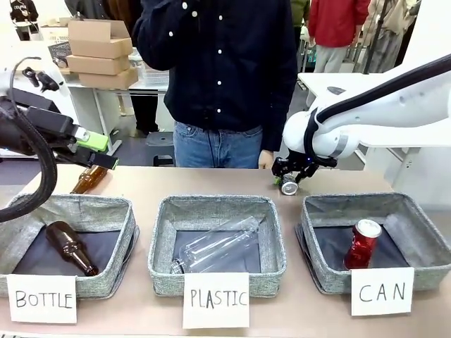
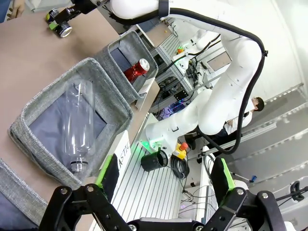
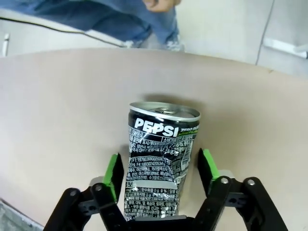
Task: Sort the can waste into the basket.
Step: Pick up the can waste from the table and place it in the right Fabric basket.
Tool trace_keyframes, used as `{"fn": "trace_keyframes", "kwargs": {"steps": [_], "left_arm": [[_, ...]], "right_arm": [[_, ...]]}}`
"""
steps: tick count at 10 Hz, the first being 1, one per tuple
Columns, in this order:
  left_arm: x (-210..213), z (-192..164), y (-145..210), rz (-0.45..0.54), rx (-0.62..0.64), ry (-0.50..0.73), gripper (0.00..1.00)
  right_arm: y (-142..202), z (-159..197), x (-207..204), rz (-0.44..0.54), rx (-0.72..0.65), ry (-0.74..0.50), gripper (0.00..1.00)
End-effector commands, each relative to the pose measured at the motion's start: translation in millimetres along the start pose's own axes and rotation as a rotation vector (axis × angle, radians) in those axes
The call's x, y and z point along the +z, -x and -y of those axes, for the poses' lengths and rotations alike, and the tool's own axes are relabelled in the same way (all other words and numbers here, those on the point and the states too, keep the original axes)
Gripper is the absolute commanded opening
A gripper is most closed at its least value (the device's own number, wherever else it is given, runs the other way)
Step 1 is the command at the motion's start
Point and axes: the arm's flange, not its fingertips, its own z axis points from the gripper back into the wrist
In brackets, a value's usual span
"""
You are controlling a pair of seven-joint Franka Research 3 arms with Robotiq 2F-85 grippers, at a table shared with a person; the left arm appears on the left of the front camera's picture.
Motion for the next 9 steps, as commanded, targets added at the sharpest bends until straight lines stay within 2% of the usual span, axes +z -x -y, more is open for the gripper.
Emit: {"fn": "trace_keyframes", "kwargs": {"steps": [1,2,3,4,7,9], "left_arm": [[-3,2,3,0.019,0.007,0.016,1.00],[-3,2,3,0.019,0.007,0.016,1.00],[-3,2,3,0.019,0.007,0.016,1.00],[-3,2,3,0.019,0.007,0.016,1.00],[-3,2,3,0.019,0.007,0.016,1.00],[-3,2,3,0.019,0.007,0.016,1.00]], "right_arm": [[1,0,3,-0.016,0.003,0.015,0.00],[2,2,3,-0.016,-0.002,0.025,0.00],[2,3,4,-0.011,-0.010,0.028,0.17],[2,2,4,-0.006,-0.022,0.039,0.07],[4,-2,12,0.001,-0.017,0.049,0.07],[12,-7,49,0.018,-0.006,0.054,0.07]]}}
